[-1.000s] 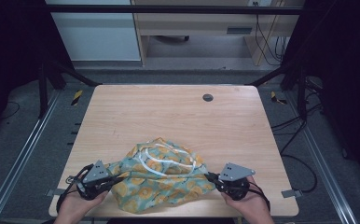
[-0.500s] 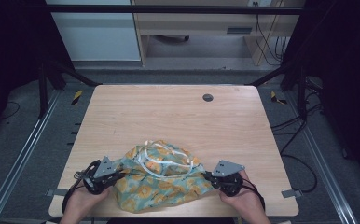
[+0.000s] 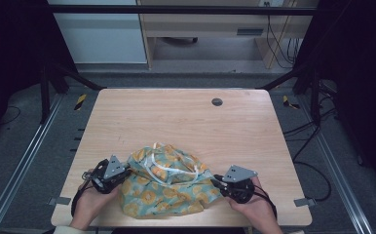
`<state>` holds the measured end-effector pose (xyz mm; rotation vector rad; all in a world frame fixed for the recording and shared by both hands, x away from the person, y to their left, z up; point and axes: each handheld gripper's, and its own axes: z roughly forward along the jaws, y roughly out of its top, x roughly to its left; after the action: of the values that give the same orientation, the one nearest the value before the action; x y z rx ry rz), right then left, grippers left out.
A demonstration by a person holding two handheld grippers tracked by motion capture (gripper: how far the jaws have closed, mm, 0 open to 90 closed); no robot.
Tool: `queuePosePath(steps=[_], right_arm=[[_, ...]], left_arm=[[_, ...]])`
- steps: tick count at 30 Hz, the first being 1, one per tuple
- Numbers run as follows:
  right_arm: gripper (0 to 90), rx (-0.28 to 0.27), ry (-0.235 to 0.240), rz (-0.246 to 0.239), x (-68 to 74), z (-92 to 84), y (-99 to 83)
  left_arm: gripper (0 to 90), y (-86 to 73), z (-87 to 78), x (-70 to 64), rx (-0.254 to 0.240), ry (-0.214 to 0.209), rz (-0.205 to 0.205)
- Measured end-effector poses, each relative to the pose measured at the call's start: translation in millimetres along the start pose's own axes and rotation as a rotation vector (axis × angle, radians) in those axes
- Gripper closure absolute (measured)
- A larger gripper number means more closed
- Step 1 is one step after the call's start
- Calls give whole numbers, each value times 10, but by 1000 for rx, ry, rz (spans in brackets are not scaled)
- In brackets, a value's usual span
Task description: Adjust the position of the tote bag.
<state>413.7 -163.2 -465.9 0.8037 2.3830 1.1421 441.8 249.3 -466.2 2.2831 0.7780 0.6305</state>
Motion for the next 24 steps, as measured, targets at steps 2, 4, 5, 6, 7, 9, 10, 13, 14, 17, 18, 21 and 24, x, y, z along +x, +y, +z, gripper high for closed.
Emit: queuePosePath(steps=[2, 4, 5, 6, 7, 9, 10, 13, 14, 17, 18, 21, 24], right_arm=[[639, 1, -15, 18, -19, -11, -8], [553, -15, -29, 27, -26, -33, -5], [505, -19, -32, 25, -26, -44, -4], [450, -25, -35, 30, -20, -54, -6], [403, -24, -46, 33, -15, -69, -10], [331, -25, -58, 43, -19, -89, -17], [295, -30, -63, 52, -23, -102, -20], [206, -43, -66, 79, -40, -140, -25], [170, -49, -71, 83, -42, -158, -25], [109, -66, -71, 91, -44, -228, 6], [107, -69, -70, 83, -44, -252, 19], [152, -82, -43, 67, -51, -331, 120], [187, -102, -31, 51, -70, -380, 245]], left_arm=[[877, -2, 7, 8, 3, 0, -10], [875, -1, 14, 13, 2, -1, -14], [872, -3, 23, 9, -3, -3, -22], [868, -5, 22, 7, 0, -2, -22], [864, -6, 18, 1, -2, -3, -29], [848, -11, -5, 5, 3, -5, -22], [831, -14, -17, 3, 1, -5, -27], [698, -27, -54, -19, -26, 14, -59], [630, -29, -87, -28, -39, 20, -69], [475, -32, -178, -43, -75, 32, -87], [425, -33, -209, -43, -93, 28, -101], [329, -25, -303, -36, -135, 9, -102], [285, 12, -393, -21, -169, -4, -103]])
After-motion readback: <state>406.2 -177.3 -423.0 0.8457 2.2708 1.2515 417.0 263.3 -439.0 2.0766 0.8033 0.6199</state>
